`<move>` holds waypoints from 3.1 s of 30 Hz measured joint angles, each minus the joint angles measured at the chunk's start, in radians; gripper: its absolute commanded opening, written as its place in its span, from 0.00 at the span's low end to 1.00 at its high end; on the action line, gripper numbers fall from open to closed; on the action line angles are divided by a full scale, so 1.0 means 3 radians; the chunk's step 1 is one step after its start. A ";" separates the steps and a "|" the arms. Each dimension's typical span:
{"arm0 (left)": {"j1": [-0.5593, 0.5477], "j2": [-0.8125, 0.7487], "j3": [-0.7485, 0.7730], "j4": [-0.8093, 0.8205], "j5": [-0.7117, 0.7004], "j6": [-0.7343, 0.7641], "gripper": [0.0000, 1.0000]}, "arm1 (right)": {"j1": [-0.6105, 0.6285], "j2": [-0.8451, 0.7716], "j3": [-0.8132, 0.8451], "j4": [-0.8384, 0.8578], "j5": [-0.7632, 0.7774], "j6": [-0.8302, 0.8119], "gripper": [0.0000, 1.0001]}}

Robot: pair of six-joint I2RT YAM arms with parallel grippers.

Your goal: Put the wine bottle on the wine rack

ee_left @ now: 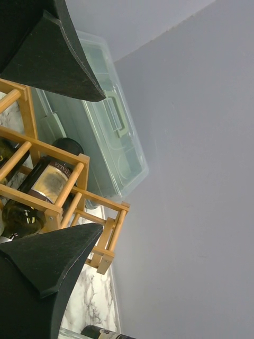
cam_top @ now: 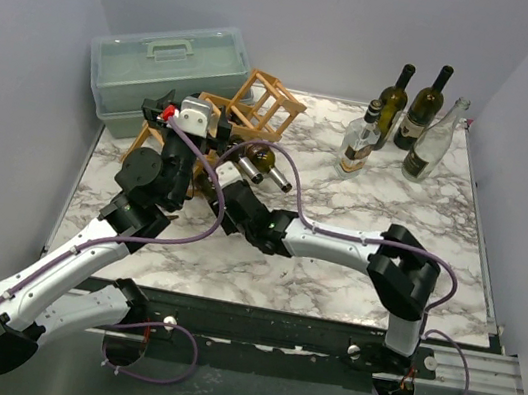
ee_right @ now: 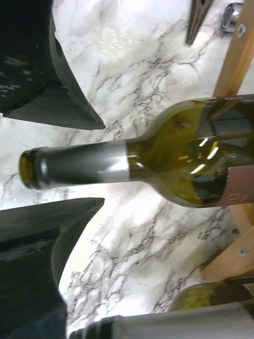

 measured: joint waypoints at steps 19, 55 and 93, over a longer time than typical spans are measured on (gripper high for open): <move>0.0000 0.0000 -0.0003 0.0000 0.0048 -0.0039 0.98 | 0.0009 -0.0098 -0.0290 0.0296 -0.0090 0.0014 0.26; 0.0000 -0.0158 -0.0010 0.0005 0.0048 -0.0037 0.98 | -0.0782 -0.0988 -0.0099 -0.0126 -0.0999 0.0458 0.74; 0.0000 -0.0061 -0.0037 0.0017 0.0061 -0.0036 0.98 | -0.1050 -0.0614 -0.0120 -0.0198 -0.1776 0.0417 0.40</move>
